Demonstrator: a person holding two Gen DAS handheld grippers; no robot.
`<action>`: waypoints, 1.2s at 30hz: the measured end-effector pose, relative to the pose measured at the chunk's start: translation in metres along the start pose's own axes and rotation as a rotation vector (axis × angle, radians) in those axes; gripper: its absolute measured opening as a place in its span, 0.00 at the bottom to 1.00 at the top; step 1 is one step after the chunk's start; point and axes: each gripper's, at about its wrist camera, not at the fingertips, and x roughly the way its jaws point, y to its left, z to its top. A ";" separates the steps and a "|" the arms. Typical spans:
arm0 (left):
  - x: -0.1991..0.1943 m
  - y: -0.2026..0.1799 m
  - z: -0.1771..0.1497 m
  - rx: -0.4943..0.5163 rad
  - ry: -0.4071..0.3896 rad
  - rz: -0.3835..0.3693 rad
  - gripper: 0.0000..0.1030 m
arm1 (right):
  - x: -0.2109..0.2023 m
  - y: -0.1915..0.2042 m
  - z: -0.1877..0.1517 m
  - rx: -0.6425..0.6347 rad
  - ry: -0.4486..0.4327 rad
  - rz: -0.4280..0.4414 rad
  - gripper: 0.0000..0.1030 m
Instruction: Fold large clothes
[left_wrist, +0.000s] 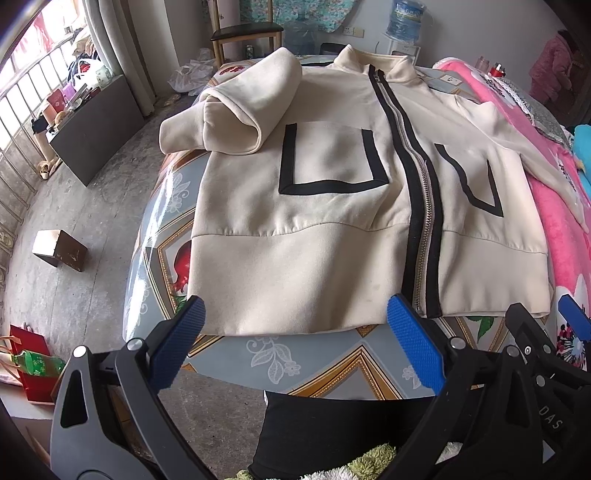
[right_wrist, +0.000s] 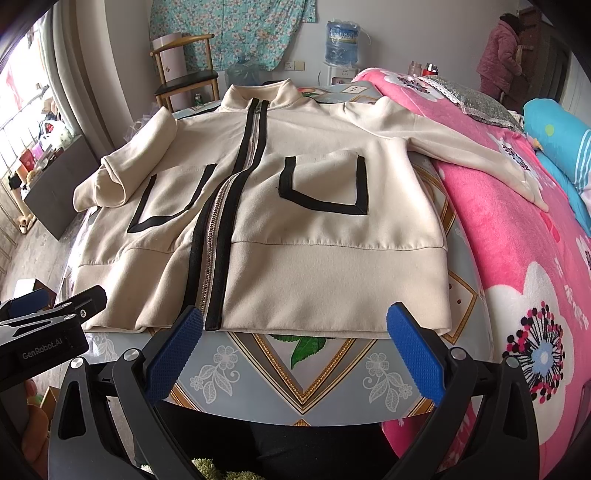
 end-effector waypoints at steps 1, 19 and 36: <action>0.000 0.001 0.000 0.000 0.001 0.000 0.93 | 0.000 -0.001 0.000 0.001 0.000 0.000 0.95; 0.015 0.016 0.012 -0.054 -0.020 0.042 0.93 | 0.010 0.007 0.017 -0.036 -0.036 -0.021 0.95; 0.075 0.070 0.132 -0.077 -0.196 -0.246 0.93 | 0.057 0.053 0.094 -0.141 -0.102 0.303 0.95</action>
